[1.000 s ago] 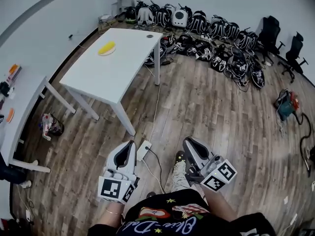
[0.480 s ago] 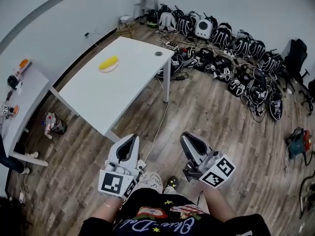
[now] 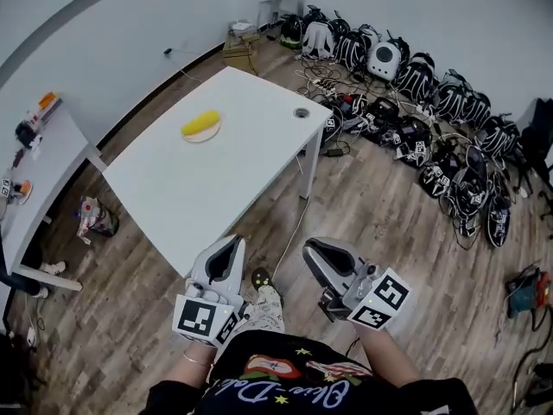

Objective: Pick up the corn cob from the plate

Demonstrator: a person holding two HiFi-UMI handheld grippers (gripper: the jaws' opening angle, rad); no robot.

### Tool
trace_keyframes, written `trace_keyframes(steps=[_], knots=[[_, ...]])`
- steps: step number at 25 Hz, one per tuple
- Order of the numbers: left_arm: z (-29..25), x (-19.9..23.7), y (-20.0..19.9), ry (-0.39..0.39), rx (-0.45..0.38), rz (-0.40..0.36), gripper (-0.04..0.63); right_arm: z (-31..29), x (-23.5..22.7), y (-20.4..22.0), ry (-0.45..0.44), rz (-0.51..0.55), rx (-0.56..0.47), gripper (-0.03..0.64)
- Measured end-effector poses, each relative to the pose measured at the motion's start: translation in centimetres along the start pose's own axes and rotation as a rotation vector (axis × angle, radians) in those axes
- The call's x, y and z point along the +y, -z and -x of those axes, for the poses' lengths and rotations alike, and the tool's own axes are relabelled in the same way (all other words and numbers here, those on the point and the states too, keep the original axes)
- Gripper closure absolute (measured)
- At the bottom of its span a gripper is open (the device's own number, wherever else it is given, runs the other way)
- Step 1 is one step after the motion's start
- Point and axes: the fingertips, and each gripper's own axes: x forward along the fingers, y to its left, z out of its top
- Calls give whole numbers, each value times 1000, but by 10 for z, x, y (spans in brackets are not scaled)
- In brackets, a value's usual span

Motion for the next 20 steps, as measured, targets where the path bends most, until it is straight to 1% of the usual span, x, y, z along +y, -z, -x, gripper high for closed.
trace_keyframes(steps=[3,5,9,13,15,17,18,20], knots=[[-39,57,-2,-51,-30,7,598,-79,-41,-5,-114,50,66,601],[-58,100,-5,-89,-28,2,598,-137,-64,-6,-160,55,94,601],[-85,176,-19,-163,-49,-3,598,-235,-100,-2,-228,-8,106,601],[-105,232,-21,-250,-56,-19,598,-295,-126,19,-272,-78,154,601],[-112,253,-17,-299,-35,-6,598,-319,-142,31,-295,-76,207,601],[-117,270,-11,-332,-27,18,598,-345,-164,44,-324,-30,291,600],[-120,277,-9,-350,-29,25,598,-359,-176,51,-345,11,337,600],[-123,291,-7,-405,-22,31,598,-388,-199,64,-406,136,429,597]])
